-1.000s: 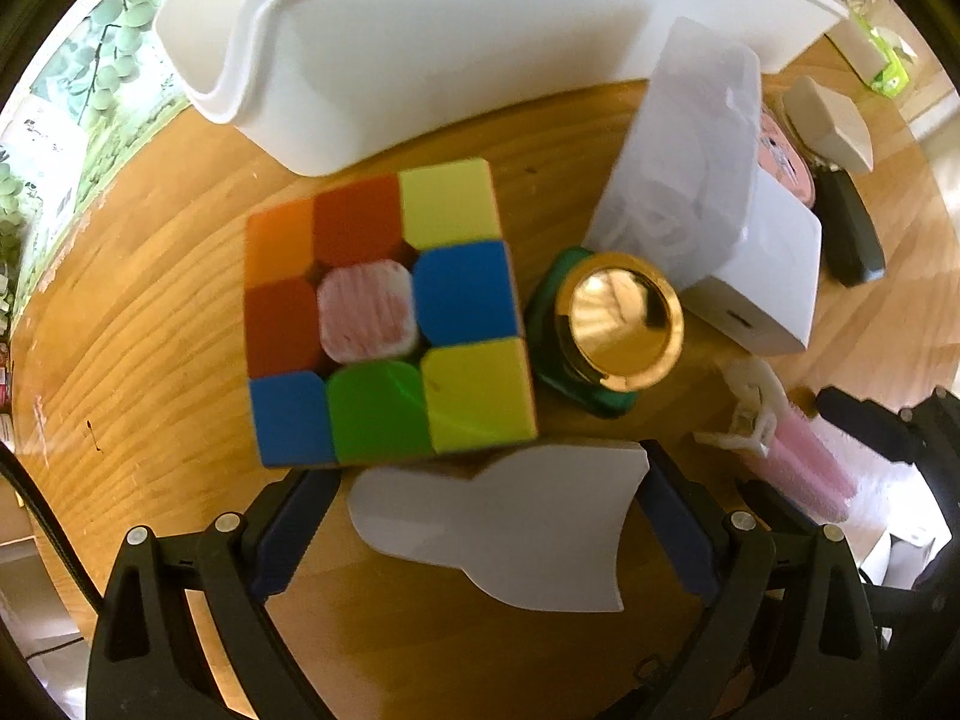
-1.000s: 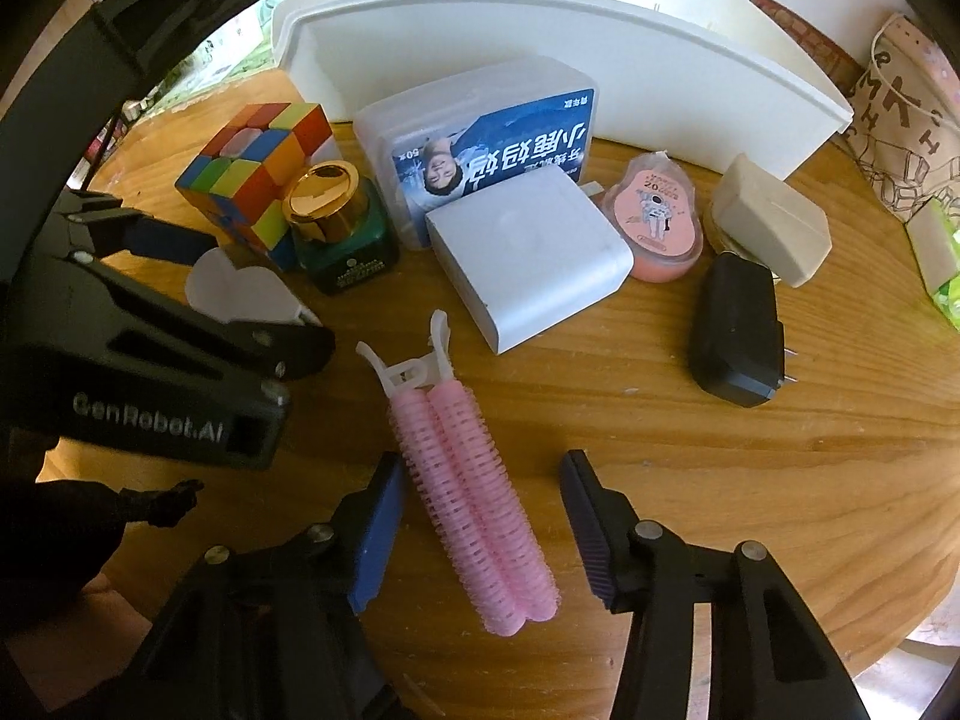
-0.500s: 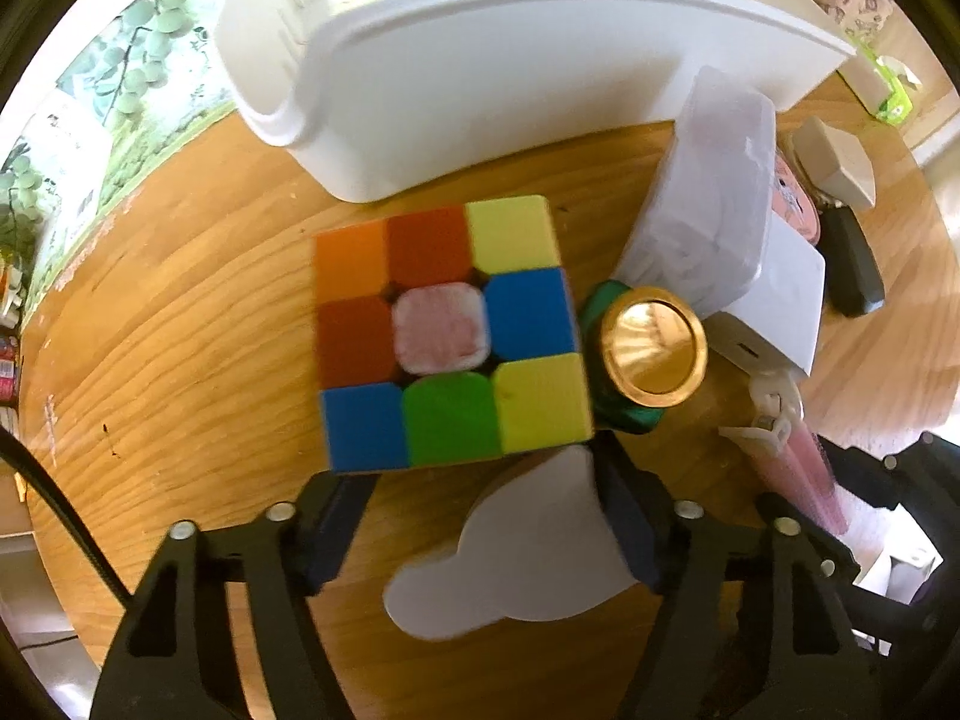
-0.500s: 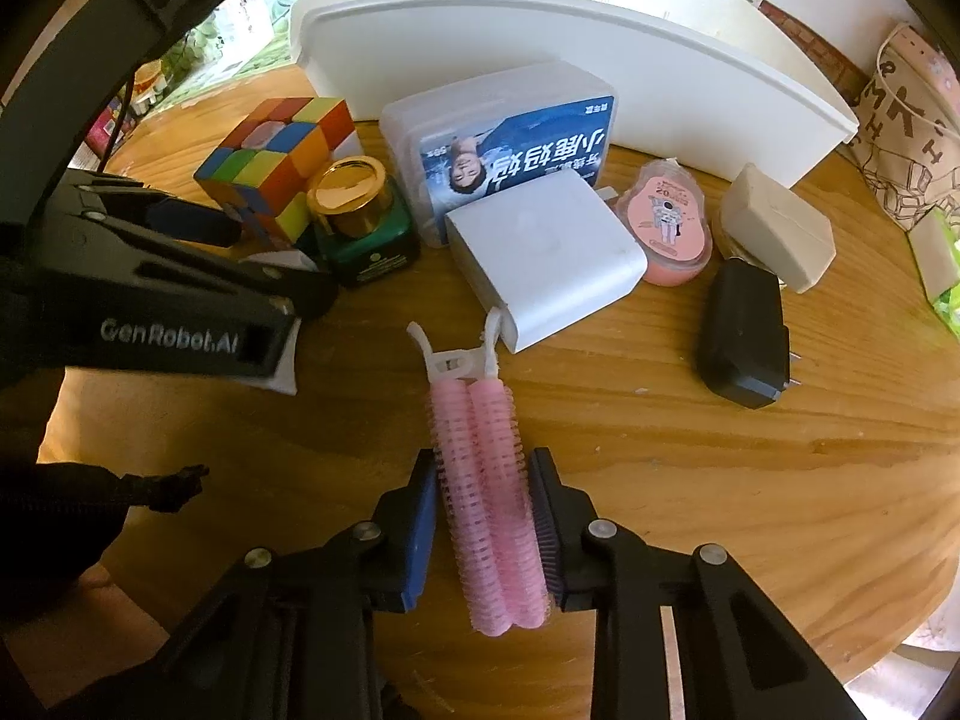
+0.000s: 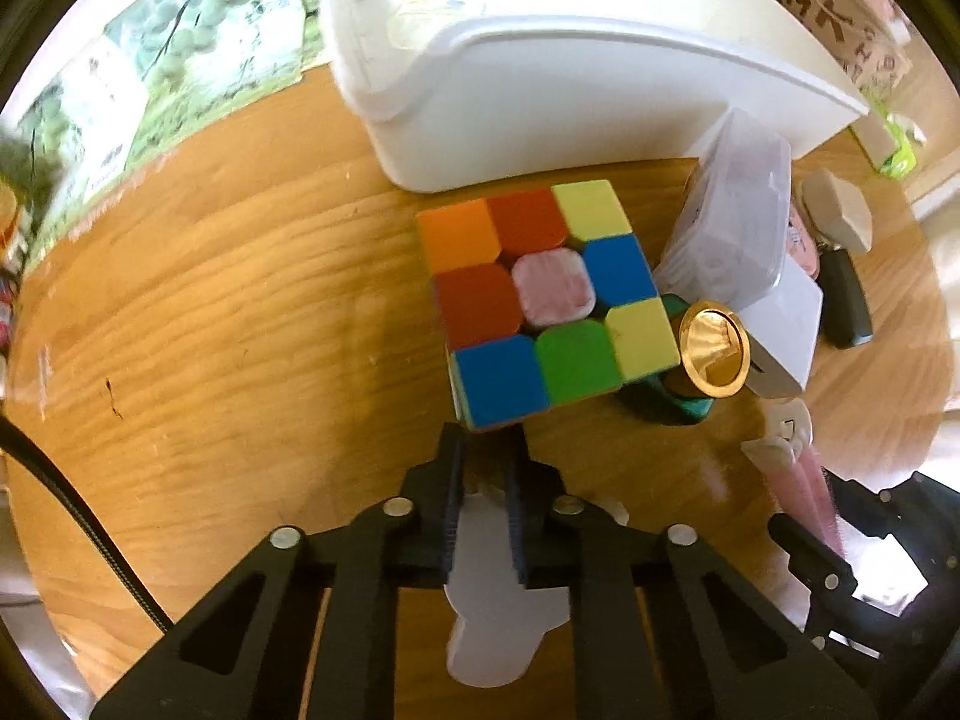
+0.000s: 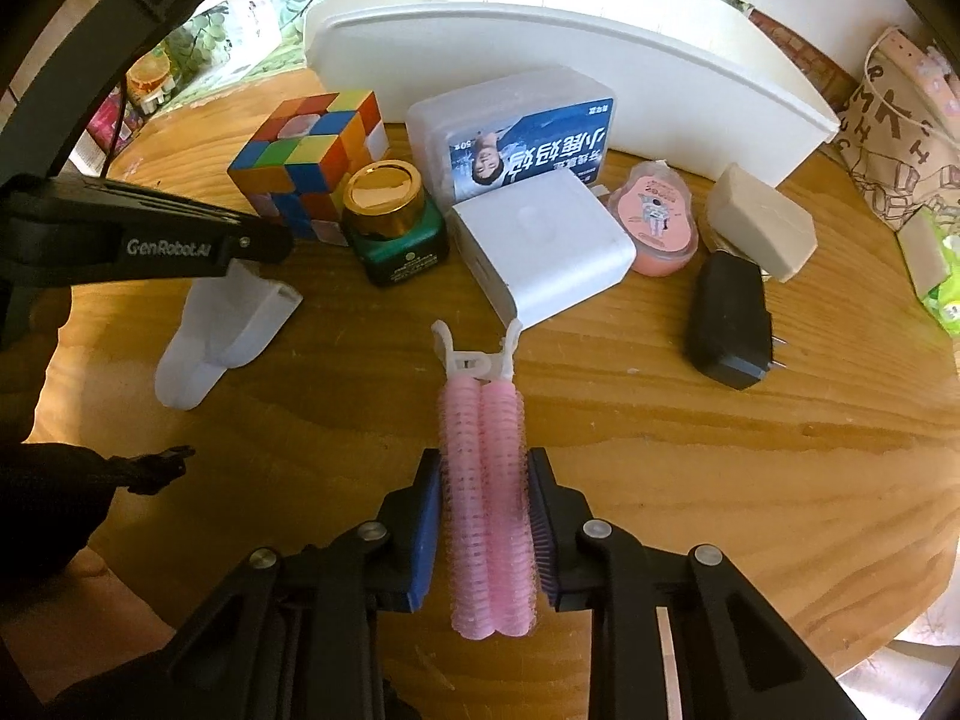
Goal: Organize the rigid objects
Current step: 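Grasp the white paddle-shaped piece with the left tool while the right tool lifts the curlers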
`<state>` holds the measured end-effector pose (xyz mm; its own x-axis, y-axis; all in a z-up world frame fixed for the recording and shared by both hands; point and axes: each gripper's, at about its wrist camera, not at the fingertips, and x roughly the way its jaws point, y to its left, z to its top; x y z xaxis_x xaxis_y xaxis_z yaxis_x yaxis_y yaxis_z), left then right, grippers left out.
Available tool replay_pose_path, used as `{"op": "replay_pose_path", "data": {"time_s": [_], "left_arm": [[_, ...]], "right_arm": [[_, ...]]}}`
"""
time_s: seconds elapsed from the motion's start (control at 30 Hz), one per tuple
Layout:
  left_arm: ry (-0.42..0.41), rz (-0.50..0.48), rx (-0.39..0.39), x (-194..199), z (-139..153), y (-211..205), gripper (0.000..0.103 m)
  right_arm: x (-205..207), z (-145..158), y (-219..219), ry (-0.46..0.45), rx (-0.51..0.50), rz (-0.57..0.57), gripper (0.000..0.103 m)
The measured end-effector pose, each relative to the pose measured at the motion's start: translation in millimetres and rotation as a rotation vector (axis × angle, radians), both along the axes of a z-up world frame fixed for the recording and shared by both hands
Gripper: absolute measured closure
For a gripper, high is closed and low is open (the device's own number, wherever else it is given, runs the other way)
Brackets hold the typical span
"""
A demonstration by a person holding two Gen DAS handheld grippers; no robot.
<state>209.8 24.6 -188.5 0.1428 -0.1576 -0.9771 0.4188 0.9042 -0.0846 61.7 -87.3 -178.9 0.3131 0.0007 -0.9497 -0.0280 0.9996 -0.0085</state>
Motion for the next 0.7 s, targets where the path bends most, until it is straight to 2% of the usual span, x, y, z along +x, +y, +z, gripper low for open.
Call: {"op": "replay_pose_path", "data": {"time_s": [0.3,0.43,0.6,0.7], "left_arm": [[0.053,0.099,-0.066,-2.5,-3.4,41.4,0.094],[0.086,0.153,-0.126,-6.7,-5.6,64.9,0.095],[0.086,0.195,-0.181,-22.5,-8.7,96.2,0.095],[0.086,0.209,-0.232,-37.1,0.0,111.6,0.095]], "right_arm": [[-22.2,10.7,-2.1,-0.037,-0.011,-0.014,0.076],[-33.5,13.7,-7.8,-0.045,-0.012,-0.024,0.076],[-43.4,14.7,-12.8,-0.05,-0.007,-0.035,0.076],[-45.4,14.7,-14.3,-0.05,-0.006,-0.034,0.076]]}}
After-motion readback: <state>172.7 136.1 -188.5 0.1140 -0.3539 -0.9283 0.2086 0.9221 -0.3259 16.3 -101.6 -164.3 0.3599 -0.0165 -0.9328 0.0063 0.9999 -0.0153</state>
